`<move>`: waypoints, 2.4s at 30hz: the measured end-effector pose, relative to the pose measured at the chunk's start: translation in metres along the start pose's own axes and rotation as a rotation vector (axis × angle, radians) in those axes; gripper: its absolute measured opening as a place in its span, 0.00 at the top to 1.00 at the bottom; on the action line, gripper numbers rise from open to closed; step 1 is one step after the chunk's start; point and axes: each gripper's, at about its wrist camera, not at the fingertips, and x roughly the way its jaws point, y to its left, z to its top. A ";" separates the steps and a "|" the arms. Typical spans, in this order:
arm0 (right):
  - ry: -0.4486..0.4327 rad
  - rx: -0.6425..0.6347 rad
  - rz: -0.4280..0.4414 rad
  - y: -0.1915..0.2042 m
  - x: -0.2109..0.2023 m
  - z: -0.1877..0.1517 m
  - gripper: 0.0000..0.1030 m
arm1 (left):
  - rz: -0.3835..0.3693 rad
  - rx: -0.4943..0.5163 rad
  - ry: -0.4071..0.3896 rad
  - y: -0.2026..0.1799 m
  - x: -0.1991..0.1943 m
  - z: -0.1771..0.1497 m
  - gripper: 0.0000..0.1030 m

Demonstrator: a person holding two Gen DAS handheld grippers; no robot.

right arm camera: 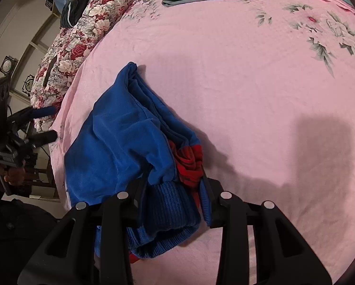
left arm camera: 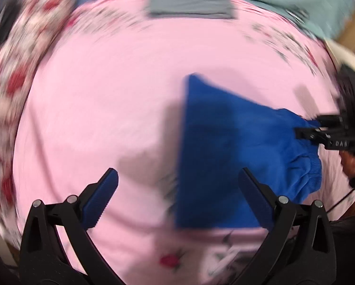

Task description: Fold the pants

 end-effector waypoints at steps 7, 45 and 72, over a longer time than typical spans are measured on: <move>-0.023 0.074 -0.016 -0.001 -0.001 -0.005 0.63 | -0.186 -0.084 0.073 0.027 0.012 -0.023 0.09; -0.037 0.174 -0.154 0.017 0.004 -0.006 0.61 | -0.286 0.054 0.276 -0.020 0.069 -0.025 0.33; -0.063 0.189 -0.112 0.010 0.002 -0.012 0.59 | -0.223 0.069 0.286 -0.029 0.063 -0.011 0.58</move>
